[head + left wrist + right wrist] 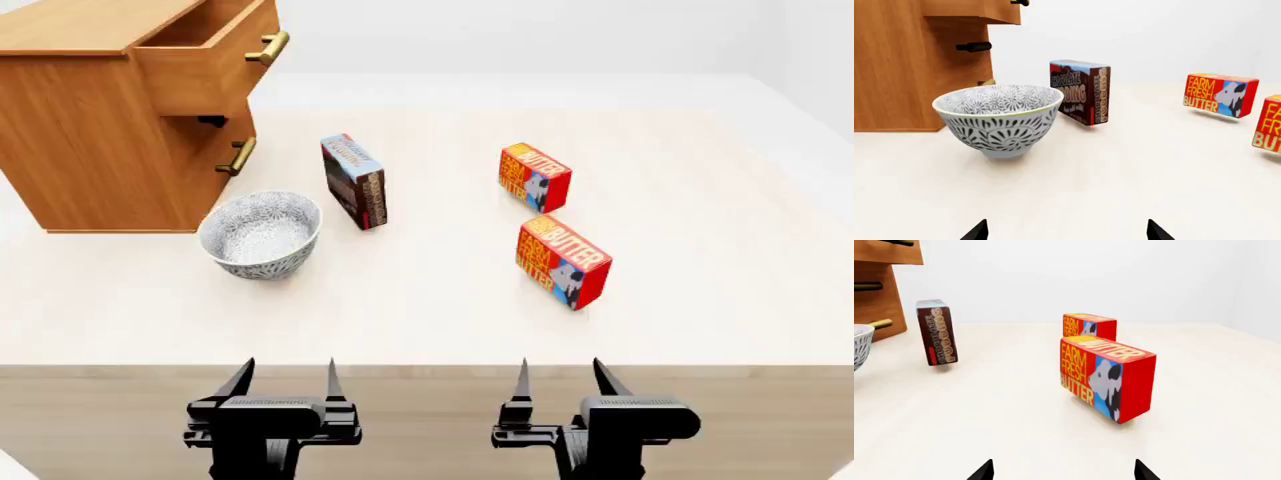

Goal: Put the butter at the front in the top drawer of the cabinet and close it.

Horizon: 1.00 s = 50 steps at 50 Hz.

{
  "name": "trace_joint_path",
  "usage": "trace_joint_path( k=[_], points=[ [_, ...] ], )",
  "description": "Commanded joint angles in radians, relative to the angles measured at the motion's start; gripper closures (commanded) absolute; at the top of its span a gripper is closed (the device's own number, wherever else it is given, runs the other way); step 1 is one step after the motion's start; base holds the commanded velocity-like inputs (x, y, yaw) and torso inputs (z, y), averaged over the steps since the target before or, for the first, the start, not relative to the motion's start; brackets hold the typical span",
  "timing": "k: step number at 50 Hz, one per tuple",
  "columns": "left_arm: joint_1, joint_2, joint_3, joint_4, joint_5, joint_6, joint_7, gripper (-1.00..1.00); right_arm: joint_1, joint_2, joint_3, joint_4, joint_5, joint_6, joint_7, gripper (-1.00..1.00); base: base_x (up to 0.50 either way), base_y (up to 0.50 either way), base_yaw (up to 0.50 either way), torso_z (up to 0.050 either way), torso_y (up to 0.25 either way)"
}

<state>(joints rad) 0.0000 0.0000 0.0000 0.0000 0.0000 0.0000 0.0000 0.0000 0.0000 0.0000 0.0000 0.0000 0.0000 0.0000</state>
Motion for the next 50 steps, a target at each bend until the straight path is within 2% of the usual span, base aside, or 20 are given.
trace_joint_path(
  k=[1, 5, 10, 13, 15, 19, 23, 26, 27, 28, 29, 30, 31, 32, 33, 34, 37, 40, 44, 50],
  points=[
    [-0.001, -0.013, 0.011, -0.009, -0.032, 0.007, -0.02, -1.0, -0.006, 0.015, -0.016, -0.006, 0.023, -0.008, 0.02, -1.0, 0.0, 0.0, 0.0, 0.0, 0.0],
    [0.01, -0.031, 0.028, 0.002, -0.039, 0.046, -0.049, -1.0, -0.029, 0.031, -0.03, -0.032, 0.048, -0.05, 0.033, -1.0, 0.0, 0.0, 0.0, 0.0, 0.0],
    [0.028, -0.053, 0.049, 0.157, 0.032, 0.197, -0.097, -1.0, -0.062, 0.061, -0.049, -0.126, 0.017, -0.181, 0.046, -1.0, 0.0, 0.0, 0.0, 0.0, 0.0],
    [-0.007, -0.044, 0.034, 0.303, 0.074, 0.068, -0.143, -1.0, -0.057, 0.082, -0.056, -0.252, -0.035, -0.116, 0.06, -1.0, 0.0, 0.0, 0.0, 0.0, 0.0],
    [-0.05, -0.046, 0.031, 0.412, 0.058, -0.112, -0.129, -1.0, -0.036, 0.092, -0.057, -0.368, -0.052, 0.019, 0.055, -1.0, 0.0, 0.0, 0.0, 0.0, 0.0],
    [-0.23, -0.08, 0.035, 0.624, 0.023, -0.568, -0.066, -1.0, 0.097, 0.127, -0.041, -0.656, -0.008, 0.452, -0.012, -1.0, 0.0, 0.0, 0.0, 0.0, 0.0],
    [-0.54, -0.103, 0.037, 0.742, -0.016, -1.121, 0.0, -1.0, 0.396, 0.168, 0.012, -0.898, 0.07, 1.044, -0.077, -1.0, 0.0, 0.0, 0.0, 0.0, 0.0],
    [-0.748, -0.136, 0.055, 0.734, -0.041, -1.317, 0.041, -1.0, 0.694, 0.199, 0.051, -0.963, 0.097, 1.494, -0.096, -1.0, 0.0, 0.0, 0.0, 0.0, 0.0],
    [-0.807, -0.141, 0.059, 0.72, -0.043, -1.362, 0.046, -1.0, 0.765, 0.219, 0.057, -0.938, 0.122, 1.57, -0.086, -1.0, 0.0, 0.0, 0.0, 0.0, 0.0],
    [-0.863, -0.141, 0.052, 0.708, -0.054, -1.395, 0.06, -1.0, 0.81, 0.264, 0.08, -0.878, 0.25, 1.571, 0.006, -1.0, 0.0, 0.0, 0.0, 0.0, 0.0],
    [-0.926, -0.155, 0.068, 0.686, -0.059, -1.426, 0.07, -1.0, 0.891, 0.385, 0.15, -0.756, 0.4, 1.571, 0.156, -1.0, 0.0, 0.0, 0.0, 0.0, 0.0],
    [-0.982, -0.159, 0.073, 0.663, -0.062, -1.453, 0.076, -1.0, 0.941, 0.235, 0.0, -0.682, 0.25, 1.571, 0.006, -1.0, 0.0, 0.0, 0.0, 0.0, 0.0],
    [-1.038, -0.161, 0.077, 0.638, -0.069, -1.481, 0.085, -1.0, 1.034, 0.385, -0.138, -0.532, 0.4, 1.421, 0.156, -1.0, 0.0, 0.0, 0.0, 0.0, 0.0],
    [-1.089, -0.168, 0.089, 0.609, -0.068, -1.487, 0.087, -1.0, 1.093, 0.535, -0.159, -0.449, 0.55, 1.271, 0.306, -1.0, 0.0, 0.0, 0.0, 0.0, 0.0],
    [-1.126, -0.182, 0.107, 0.587, -0.075, -1.486, 0.099, -1.0, 1.177, 0.685, -0.171, -0.416, 0.7, 1.227, 0.456, -1.0, 0.0, 0.0, 0.0, 0.0, 0.0],
    [-1.165, -0.181, 0.103, 0.563, -0.08, -1.487, 0.107, -1.0, 1.217, 0.723, -0.173, -0.381, 0.85, 1.228, 0.606, -1.0, 0.0, 0.0, 0.0, 0.0, 0.0],
    [-1.26, -0.193, 0.118, 0.5, -0.085, -1.489, 0.12, -1.0, 1.318, 0.709, -0.184, -0.293, 1.3, 1.244, 1.056, -1.0, 0.0, 0.0, 0.0, 0.0, 0.0],
    [-1.383, -0.19, 0.124, 0.413, -0.095, -1.524, 0.136, -1.0, 1.439, 0.69, -0.217, -0.212, 1.731, 1.275, 1.054, -1.0, 0.0, 0.0, 0.0, 0.0, 0.0],
    [-1.492, -0.184, 0.143, 0.324, -0.102, -1.52, 0.146, -1.0, 1.552, 0.657, -0.262, -0.121, 1.751, 1.312, 1.044, -1.0, 0.0, 0.0, 0.0, 0.0, 0.0],
    [-1.555, -0.174, 0.155, 0.301, -0.105, -1.52, 0.144, -1.0, 1.571, 0.642, -0.246, -0.148, 1.672, 1.275, 0.955, -1.0, 0.33, 0.0, 0.0, 0.0, 0.0]
  ],
)
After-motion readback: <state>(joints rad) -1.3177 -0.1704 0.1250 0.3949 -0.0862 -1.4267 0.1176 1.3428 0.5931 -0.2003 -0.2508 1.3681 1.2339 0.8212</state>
